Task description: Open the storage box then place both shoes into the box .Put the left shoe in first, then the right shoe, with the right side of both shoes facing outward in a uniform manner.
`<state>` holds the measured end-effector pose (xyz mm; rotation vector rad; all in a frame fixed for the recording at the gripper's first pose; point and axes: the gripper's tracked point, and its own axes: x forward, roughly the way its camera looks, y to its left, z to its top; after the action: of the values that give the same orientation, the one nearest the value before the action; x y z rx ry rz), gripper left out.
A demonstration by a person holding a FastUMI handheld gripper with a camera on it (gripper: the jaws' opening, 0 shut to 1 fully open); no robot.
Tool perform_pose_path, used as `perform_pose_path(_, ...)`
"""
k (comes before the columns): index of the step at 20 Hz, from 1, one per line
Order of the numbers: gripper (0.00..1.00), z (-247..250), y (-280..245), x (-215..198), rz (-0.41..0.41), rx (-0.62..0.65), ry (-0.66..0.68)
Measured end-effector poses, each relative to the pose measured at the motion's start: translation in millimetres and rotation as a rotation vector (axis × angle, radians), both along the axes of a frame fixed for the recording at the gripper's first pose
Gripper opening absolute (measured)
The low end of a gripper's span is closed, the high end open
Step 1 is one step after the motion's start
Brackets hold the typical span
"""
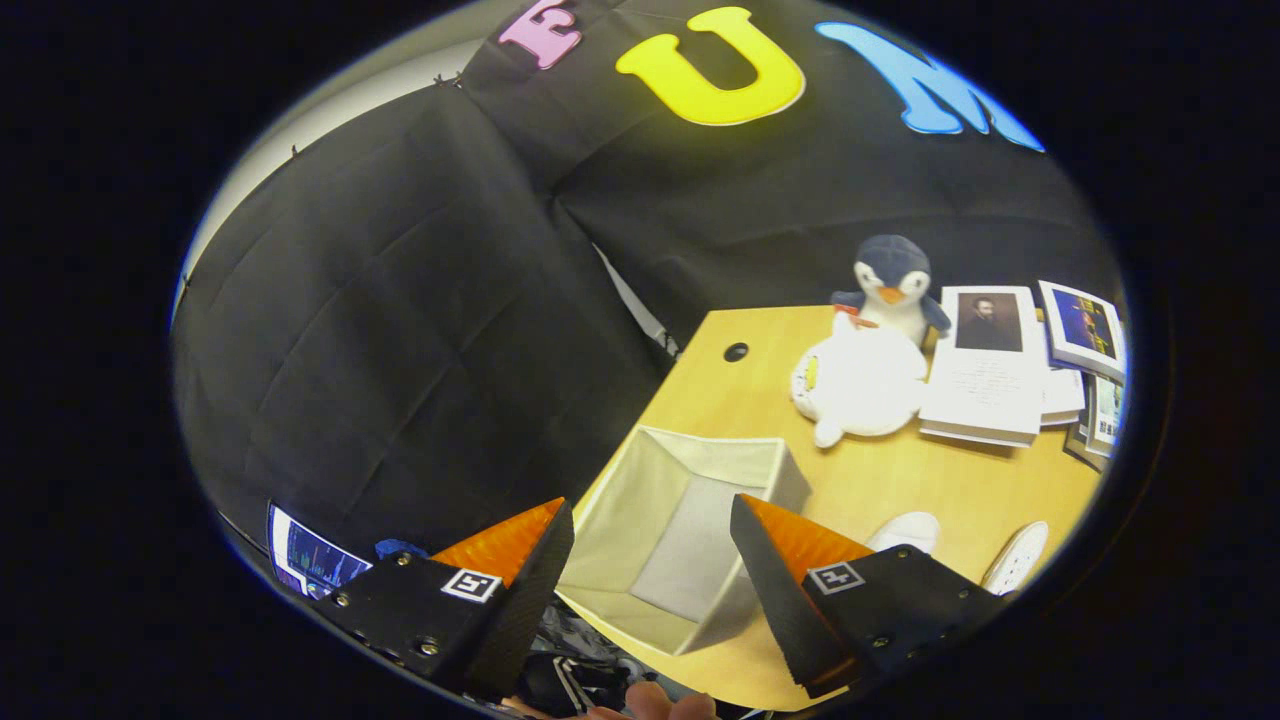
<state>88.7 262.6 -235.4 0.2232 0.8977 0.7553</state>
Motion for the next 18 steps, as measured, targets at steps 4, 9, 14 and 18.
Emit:
perform_pose_path(4, 0.96, -29.8, -55.4, -2.2, -0.064, -0.05, 0.055)
perform_pose_path(9, 0.96, -42.3, -101.5, -2.6, -0.126, -0.082, 0.089)
perform_pose_path(14, 0.96, -54.1, -124.9, -4.7, -0.151, -0.115, 0.112)
perform_pose_path(18, 0.96, -54.8, -127.3, -7.1, -0.157, -0.103, 0.129)
